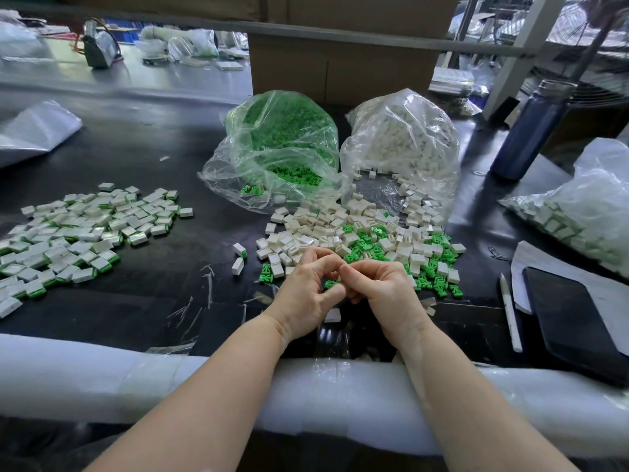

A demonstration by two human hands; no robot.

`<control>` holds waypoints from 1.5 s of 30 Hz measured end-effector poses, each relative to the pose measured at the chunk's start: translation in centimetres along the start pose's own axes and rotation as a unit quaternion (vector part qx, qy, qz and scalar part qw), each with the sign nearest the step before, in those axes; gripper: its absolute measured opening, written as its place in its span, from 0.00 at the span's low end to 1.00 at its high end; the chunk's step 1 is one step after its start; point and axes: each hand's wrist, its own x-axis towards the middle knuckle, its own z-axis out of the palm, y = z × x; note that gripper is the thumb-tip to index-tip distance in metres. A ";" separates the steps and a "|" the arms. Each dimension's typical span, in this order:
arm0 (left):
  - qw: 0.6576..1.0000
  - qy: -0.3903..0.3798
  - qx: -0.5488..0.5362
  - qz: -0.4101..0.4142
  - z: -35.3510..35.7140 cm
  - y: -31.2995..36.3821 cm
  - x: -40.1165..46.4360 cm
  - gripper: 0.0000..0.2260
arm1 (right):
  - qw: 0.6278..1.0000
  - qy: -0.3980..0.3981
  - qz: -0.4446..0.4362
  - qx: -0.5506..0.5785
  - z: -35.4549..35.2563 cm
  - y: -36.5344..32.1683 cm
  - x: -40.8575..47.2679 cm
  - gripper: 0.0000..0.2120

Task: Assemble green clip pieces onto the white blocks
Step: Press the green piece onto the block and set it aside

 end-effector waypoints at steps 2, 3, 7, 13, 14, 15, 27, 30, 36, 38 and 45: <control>1.000 -0.001 0.006 0.002 0.0 -0.1 0.0 0.10 | 1.000 0.001 0.002 0.001 0.0 0.0 0.0 0.06; 1.000 -0.001 0.009 0.003 0.0 -0.1 0.0 0.10 | 1.000 0.002 0.002 0.000 0.0 -0.1 0.0 0.07; 1.000 -0.005 0.002 0.002 0.0 -0.1 0.0 0.08 | 1.000 0.011 -0.003 -0.011 0.1 -0.1 0.0 0.08; 0.999 0.025 -0.034 -0.004 0.0 -0.4 0.2 0.08 | 1.000 0.008 0.004 0.004 0.5 0.0 0.0 0.10; 0.999 0.031 -0.032 -0.006 0.0 -0.4 0.2 0.06 | 1.000 0.014 0.004 0.012 0.5 0.0 0.0 0.10; 0.999 0.037 -0.024 -0.008 0.0 -0.5 0.2 0.04 | 0.999 0.026 0.003 0.020 0.5 0.0 0.0 0.08; 0.998 0.051 0.022 -0.014 0.0 -0.5 0.2 0.07 | 0.981 0.079 -0.073 -0.163 0.2 0.2 0.2 0.04; 0.998 0.065 -0.011 -0.014 0.0 -0.1 0.2 0.07 | 0.981 0.089 -0.081 -0.151 0.2 0.2 0.2 0.05; 0.972 0.150 -0.177 -0.025 -0.2 0.0 0.2 0.06 | 0.972 0.109 -0.112 -0.174 0.2 0.2 0.1 0.06; 0.951 0.182 -0.247 -0.040 -0.3 -0.1 0.3 0.04 | 0.970 0.117 -0.112 -0.181 0.2 0.3 0.2 0.07; 0.902 0.387 -0.176 -0.079 -1.3 -1.0 0.8 0.07 | 0.970 0.117 -0.096 -0.193 0.1 0.3 0.1 0.09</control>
